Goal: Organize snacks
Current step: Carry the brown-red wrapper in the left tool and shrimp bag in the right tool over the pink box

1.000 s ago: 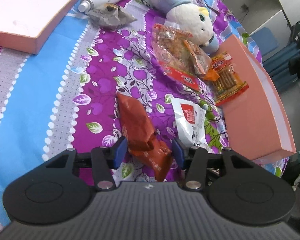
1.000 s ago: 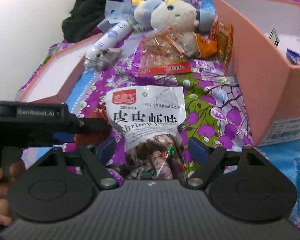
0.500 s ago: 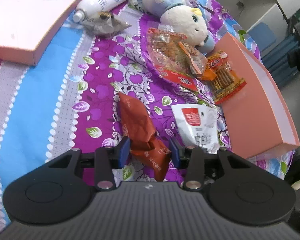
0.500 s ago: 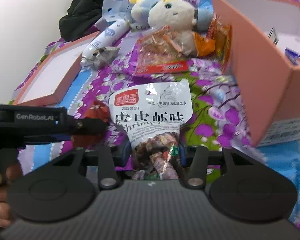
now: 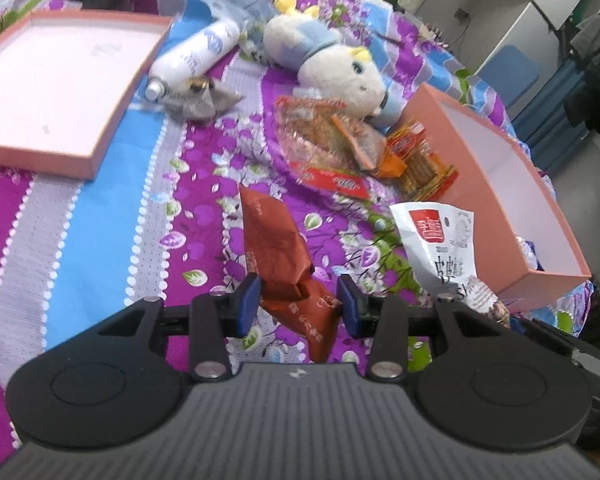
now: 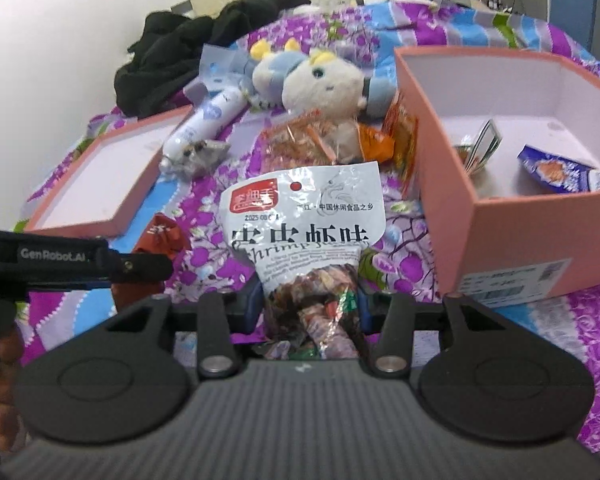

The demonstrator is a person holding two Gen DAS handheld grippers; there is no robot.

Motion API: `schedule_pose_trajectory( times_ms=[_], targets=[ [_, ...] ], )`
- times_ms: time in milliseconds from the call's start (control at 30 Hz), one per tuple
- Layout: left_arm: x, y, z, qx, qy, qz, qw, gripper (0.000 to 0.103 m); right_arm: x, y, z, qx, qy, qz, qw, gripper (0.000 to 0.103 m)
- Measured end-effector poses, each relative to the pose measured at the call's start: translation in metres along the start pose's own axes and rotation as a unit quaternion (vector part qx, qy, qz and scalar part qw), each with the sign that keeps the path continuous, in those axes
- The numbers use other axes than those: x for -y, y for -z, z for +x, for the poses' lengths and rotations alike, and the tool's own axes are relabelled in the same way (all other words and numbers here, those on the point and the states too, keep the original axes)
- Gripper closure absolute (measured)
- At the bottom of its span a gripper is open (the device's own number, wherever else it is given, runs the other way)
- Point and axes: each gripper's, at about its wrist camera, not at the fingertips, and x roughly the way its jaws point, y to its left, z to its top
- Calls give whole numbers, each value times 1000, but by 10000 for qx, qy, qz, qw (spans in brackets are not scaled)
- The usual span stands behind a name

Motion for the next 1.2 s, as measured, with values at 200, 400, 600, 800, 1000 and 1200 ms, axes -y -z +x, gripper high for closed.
schedule_pose_trajectory(
  times_ms=[200,400,600,800,1000,1200],
  targets=[
    [23,-1,-36,292,23,272,9992,56,1,-7,-41,363,81,51,9993,55],
    [49,4,-70,474,119,537,9974,56,2,-10,-85,674,167,104,9975,56],
    [74,15,-99,641,165,744,9950,56,6,-4,-123,859,243,215,9958,56],
    [99,32,-122,718,252,1022,9919,56,19,3,-156,988,432,334,9936,55],
    [125,39,-129,724,496,1165,9893,56,40,7,-170,1011,684,521,9912,55],
    [153,30,-106,629,747,1265,9871,56,64,4,-172,1053,936,606,9882,55]
  ],
)
